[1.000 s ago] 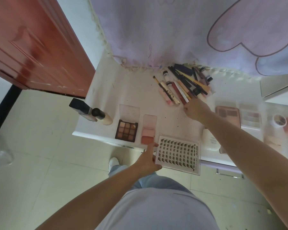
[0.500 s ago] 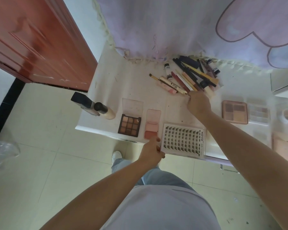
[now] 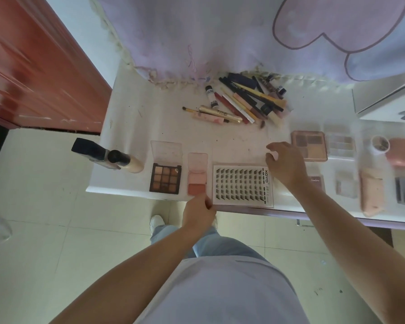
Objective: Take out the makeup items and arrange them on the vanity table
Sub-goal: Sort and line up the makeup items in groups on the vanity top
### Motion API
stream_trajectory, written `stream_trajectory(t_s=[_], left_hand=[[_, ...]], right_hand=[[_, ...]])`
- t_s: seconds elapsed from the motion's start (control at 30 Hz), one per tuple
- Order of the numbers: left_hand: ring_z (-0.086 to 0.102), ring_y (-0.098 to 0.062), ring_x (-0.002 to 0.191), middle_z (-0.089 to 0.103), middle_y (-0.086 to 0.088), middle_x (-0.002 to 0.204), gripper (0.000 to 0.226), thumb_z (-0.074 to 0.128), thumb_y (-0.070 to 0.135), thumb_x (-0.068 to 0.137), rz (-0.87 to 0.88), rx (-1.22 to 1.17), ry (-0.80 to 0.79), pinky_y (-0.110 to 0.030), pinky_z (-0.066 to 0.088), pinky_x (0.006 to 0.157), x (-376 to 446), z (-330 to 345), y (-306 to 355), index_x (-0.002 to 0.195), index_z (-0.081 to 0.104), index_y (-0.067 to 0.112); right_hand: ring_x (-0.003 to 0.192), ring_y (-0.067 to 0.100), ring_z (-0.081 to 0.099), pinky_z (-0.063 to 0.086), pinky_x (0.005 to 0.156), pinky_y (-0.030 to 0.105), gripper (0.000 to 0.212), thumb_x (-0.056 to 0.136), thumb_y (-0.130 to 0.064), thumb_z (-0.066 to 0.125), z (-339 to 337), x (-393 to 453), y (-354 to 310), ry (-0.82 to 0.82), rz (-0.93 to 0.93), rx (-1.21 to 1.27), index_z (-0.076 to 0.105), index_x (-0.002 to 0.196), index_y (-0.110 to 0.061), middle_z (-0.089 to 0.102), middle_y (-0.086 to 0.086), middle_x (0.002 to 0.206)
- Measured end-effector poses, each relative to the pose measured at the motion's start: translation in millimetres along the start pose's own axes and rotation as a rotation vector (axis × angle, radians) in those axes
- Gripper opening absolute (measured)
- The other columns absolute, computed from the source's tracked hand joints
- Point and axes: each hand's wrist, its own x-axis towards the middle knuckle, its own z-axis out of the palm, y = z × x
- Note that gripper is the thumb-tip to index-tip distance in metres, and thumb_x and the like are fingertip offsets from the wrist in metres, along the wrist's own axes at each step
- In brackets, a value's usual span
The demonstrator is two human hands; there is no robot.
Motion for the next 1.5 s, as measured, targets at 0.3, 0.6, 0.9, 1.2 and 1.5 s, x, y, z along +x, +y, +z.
stream_trajectory(t_s=[0.3, 0.6, 0.9, 1.2, 1.5], left_hand=[[0.06, -0.025, 0.078, 0.061, -0.007, 0.076, 0.032, 0.055, 0.004, 0.083, 0.044, 0.072, 0.034, -0.024, 0.043, 0.063, -2.1, -3.2, 1.6, 0.061, 0.04, 0.022], [0.055, -0.012, 0.072, 0.056, 0.004, 0.08, 0.011, 0.055, 0.02, 0.088, 0.263, 0.201, 0.134, -0.017, 0.043, 0.061, -4.9, -20.9, 15.1, 0.081, 0.046, 0.017], [0.052, -0.009, 0.076, 0.055, 0.004, 0.086, 0.002, 0.052, 0.013, 0.088, 0.423, 0.228, 0.021, -0.016, 0.045, 0.069, -10.1, -33.1, 39.0, 0.089, 0.051, 0.013], [0.032, -0.021, 0.128, 0.029, -0.009, 0.141, 0.083, 0.07, 0.03, 0.076, 0.648, 0.295, -0.013, -0.025, 0.026, 0.102, -52.5, -37.3, 82.1, 0.14, 0.021, 0.011], [0.05, -0.016, 0.096, 0.055, -0.005, 0.112, 0.049, 0.064, 0.024, 0.079, 0.795, 0.286, 0.283, -0.018, 0.033, 0.073, -124.3, -62.0, 98.2, 0.123, 0.045, 0.013]], right_hand=[[0.109, 0.037, 0.046, 0.042, 0.088, 0.043, 0.062, 0.077, -0.042, 0.064, -5.3, -25.2, 14.2, -0.132, 0.256, -0.316, 0.04, 0.124, -0.01, 0.042, 0.017, 0.126], [0.115, 0.037, 0.041, 0.037, 0.09, 0.038, 0.079, 0.068, -0.031, 0.076, 5.1, -9.2, 14.2, -0.168, 0.39, -0.102, 0.031, 0.126, -0.002, 0.049, 0.02, 0.12], [0.083, 0.023, 0.049, 0.034, 0.063, 0.026, 0.033, 0.079, -0.031, 0.067, -31.2, -11.2, 21.1, -0.232, 0.257, 0.022, 0.053, 0.089, -0.003, 0.051, 0.012, 0.091], [0.057, 0.014, 0.046, 0.04, 0.041, 0.014, 0.016, 0.087, -0.022, 0.056, -89.9, -67.7, -46.4, -0.058, 0.15, 0.618, 0.052, 0.096, -0.009, 0.052, 0.001, 0.075], [0.053, 0.009, 0.034, 0.026, 0.047, 0.02, 0.018, 0.093, -0.026, 0.037, -129.1, -154.2, -119.0, 0.057, 0.035, 0.465, 0.043, 0.083, -0.011, 0.039, -0.001, 0.065]])
